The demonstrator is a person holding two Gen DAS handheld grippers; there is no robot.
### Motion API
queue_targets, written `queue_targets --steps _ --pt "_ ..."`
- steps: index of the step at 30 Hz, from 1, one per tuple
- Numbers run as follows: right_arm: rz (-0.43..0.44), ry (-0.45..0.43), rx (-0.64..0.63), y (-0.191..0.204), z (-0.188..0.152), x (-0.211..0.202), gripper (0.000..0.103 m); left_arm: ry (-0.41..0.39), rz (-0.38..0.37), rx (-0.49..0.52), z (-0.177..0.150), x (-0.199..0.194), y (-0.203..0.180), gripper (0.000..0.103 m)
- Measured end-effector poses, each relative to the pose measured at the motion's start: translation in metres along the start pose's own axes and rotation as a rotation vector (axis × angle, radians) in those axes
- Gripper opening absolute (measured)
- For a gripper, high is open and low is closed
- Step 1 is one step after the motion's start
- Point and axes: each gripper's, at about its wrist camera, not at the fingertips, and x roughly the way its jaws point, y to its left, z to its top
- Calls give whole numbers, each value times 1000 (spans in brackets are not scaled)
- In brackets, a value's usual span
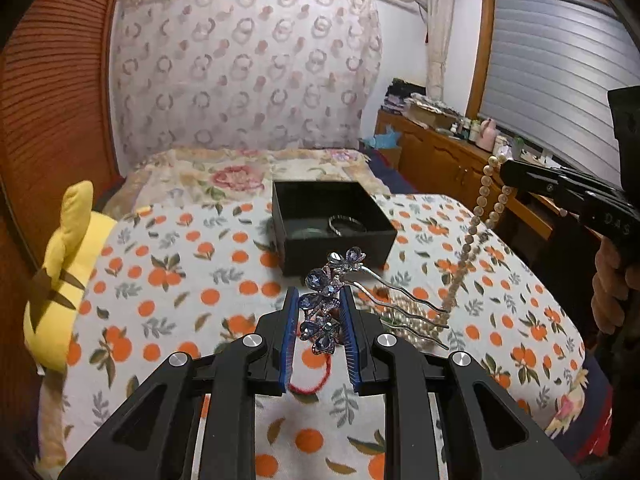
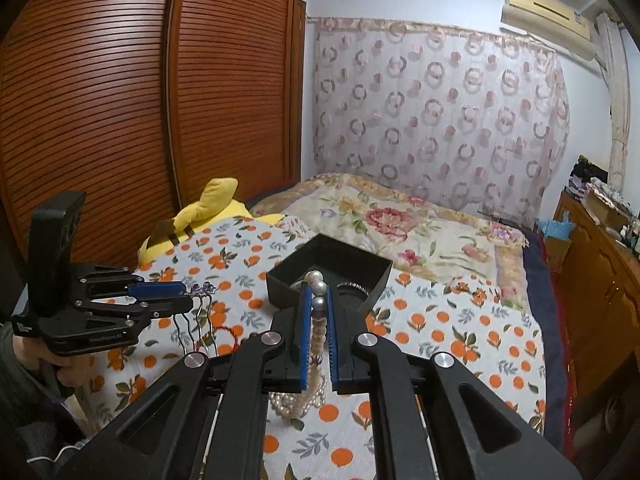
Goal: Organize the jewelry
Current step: 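Lift hair comb toward box with left tool while right tool lifts pearls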
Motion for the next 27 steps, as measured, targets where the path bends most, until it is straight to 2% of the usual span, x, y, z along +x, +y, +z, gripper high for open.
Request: queue_targets --steps 17,27 --pt "-18 -111 -42 -17 70 1 8 -30 34 4 39 24 13 19" --pt "-19 -144 -67 -28 102 25 8 -21 50 -1 56 47 22 19"
